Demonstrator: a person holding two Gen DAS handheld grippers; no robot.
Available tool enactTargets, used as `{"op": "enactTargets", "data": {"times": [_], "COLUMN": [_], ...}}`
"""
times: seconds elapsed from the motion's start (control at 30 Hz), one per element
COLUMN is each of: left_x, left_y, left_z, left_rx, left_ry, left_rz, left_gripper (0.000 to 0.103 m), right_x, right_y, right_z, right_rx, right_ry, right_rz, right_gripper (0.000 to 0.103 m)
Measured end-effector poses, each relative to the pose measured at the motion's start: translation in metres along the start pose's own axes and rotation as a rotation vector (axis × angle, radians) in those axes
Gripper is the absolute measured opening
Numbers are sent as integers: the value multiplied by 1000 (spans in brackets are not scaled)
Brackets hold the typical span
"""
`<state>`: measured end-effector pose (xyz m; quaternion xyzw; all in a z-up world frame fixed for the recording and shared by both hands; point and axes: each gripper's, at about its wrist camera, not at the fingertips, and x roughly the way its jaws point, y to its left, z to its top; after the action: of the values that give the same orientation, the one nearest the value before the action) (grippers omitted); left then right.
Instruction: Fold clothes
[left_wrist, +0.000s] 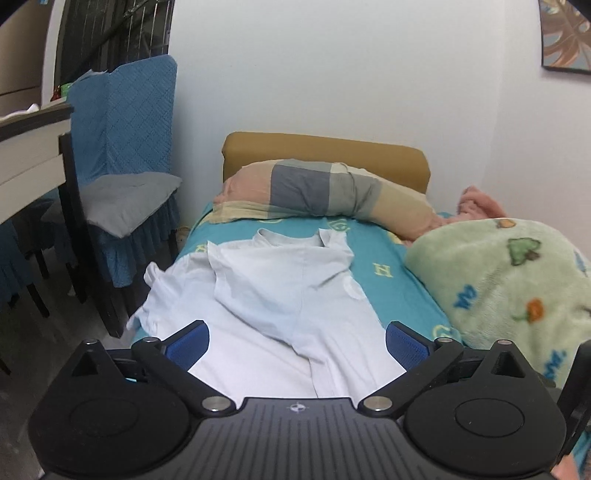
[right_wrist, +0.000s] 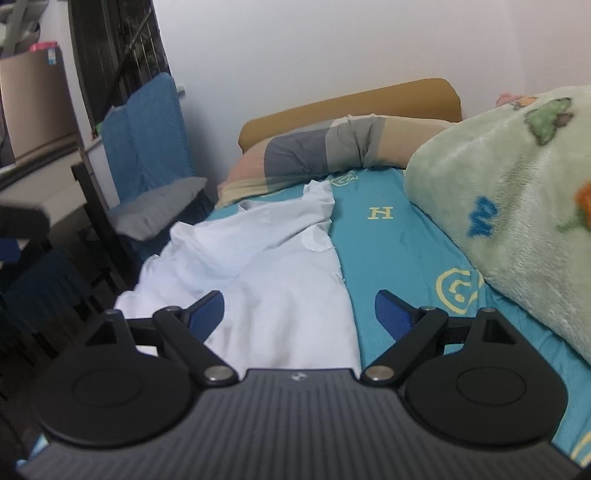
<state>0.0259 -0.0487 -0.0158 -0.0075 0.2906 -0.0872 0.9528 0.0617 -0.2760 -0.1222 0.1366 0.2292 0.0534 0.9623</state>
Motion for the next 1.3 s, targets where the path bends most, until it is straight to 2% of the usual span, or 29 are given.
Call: {"op": "enactTargets", "data": {"times": [0.13,0.33,0.5,0.7,0.8,0.9,1.03,1.17,1.23,1.3], "left_x": [-11,-19,-26,-20,-16,-4,17,31,36,42], "left_y": [3,7,14,30,53,82,127,161,179,194], "left_z": [-11,-3,1,-1,0,-1,-7,-11,-13,-15], "left_rx": [15,27,38,43,-7,-79,-188,-231,-301,-367], "left_ry": [12,27,-6,-1,-3,-3,18,24,21,29], "left_rz": [-1,-32,-47,-3,-4,27,123,314,334,348], "left_gripper": [103,103,103,103,103,103,103,103,103,103], "right_x": [-21,-33,-14,57,102,150,206,258,279,293], "right_y": [8,21,36,65,103,153,233,302,329,342], "right_z": [1,-2,1,16,23,26,22,-3,-22,-41], "right_rx": [-10,-63,-141,-254,-371,-479,-630,-773,-866,-959], "right_ry": [-7,1,57,200,255,292,300,349,379,380], "right_rz": [-3,11,28,146,182,224,331,392,406,371], "right_gripper": [90,90,90,90,89,89,89,89,89,89]}}
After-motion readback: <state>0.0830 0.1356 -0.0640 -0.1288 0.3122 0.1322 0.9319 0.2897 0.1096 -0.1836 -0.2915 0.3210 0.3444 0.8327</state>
